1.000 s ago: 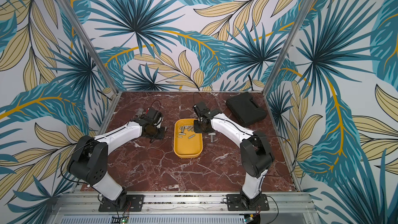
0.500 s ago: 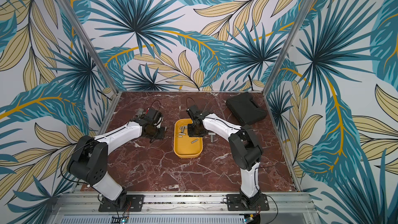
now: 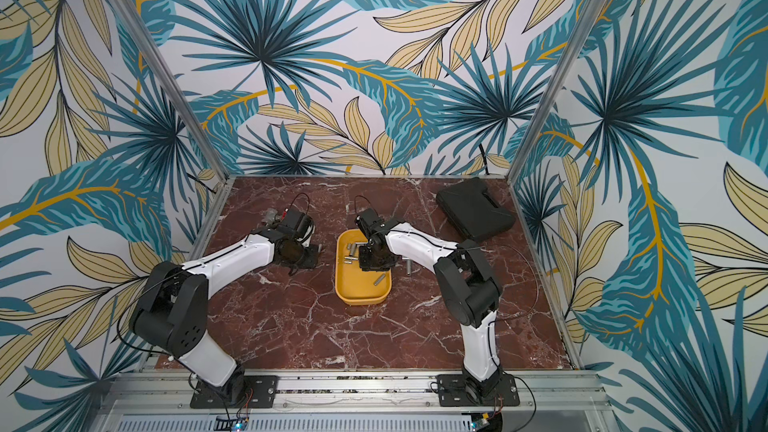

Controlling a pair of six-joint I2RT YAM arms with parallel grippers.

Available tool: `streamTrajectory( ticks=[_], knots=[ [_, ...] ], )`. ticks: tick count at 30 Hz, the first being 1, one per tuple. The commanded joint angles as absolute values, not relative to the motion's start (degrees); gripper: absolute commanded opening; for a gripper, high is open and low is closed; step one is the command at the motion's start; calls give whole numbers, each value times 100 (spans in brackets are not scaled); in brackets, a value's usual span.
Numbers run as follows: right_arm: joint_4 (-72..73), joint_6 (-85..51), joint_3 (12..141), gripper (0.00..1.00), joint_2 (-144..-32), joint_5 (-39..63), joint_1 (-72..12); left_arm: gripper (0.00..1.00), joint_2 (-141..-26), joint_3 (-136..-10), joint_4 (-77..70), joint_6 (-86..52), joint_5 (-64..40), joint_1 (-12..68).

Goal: Take out the socket from the storage box
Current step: Pick up the socket head from the storage box.

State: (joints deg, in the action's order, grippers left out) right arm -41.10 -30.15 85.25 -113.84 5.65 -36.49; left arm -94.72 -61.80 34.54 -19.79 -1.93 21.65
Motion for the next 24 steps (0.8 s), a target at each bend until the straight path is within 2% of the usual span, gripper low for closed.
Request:
streamTrajectory(
  ticks=[1,15,24],
  knots=[
    [-4163,-2693,8958,38,-11761,543,-3674,36,-9343,-6227,3504,-1950,-176,2127],
    [-4023,-2211,9879,38,-12679,561,-3674,36,-9167,-6047,3480,-2014,-155,2127],
    [-3981,-2041,9976,38,-12871,683,-3683,36,-9185,-6080,3481,-2017,-166,2127]
  ],
)
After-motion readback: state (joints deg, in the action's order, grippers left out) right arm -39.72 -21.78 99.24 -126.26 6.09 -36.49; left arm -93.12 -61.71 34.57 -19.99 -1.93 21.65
